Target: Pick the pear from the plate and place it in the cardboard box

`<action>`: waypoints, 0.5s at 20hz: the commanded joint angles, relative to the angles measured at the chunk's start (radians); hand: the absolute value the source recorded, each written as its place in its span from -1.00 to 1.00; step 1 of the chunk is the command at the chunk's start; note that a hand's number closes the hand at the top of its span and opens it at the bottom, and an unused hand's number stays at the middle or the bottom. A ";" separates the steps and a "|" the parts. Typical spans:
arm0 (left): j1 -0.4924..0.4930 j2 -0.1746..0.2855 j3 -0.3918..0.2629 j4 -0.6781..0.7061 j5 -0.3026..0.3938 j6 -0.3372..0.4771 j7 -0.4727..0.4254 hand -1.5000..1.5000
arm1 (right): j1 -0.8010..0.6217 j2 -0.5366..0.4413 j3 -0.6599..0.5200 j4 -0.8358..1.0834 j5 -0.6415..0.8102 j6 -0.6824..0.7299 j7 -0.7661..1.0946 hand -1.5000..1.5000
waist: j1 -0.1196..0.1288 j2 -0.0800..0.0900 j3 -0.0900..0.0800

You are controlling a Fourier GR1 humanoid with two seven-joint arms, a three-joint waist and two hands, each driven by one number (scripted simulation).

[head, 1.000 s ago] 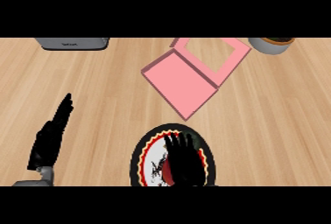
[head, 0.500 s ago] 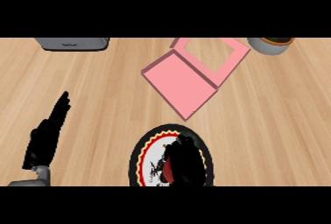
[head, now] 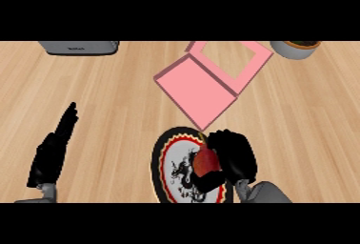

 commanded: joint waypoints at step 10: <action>-0.022 0.019 0.052 0.081 0.034 -0.042 -0.058 0.00 | -0.174 -0.449 -0.496 0.265 -0.225 -0.012 -0.527 1.00 | 0.000 0.009 -0.001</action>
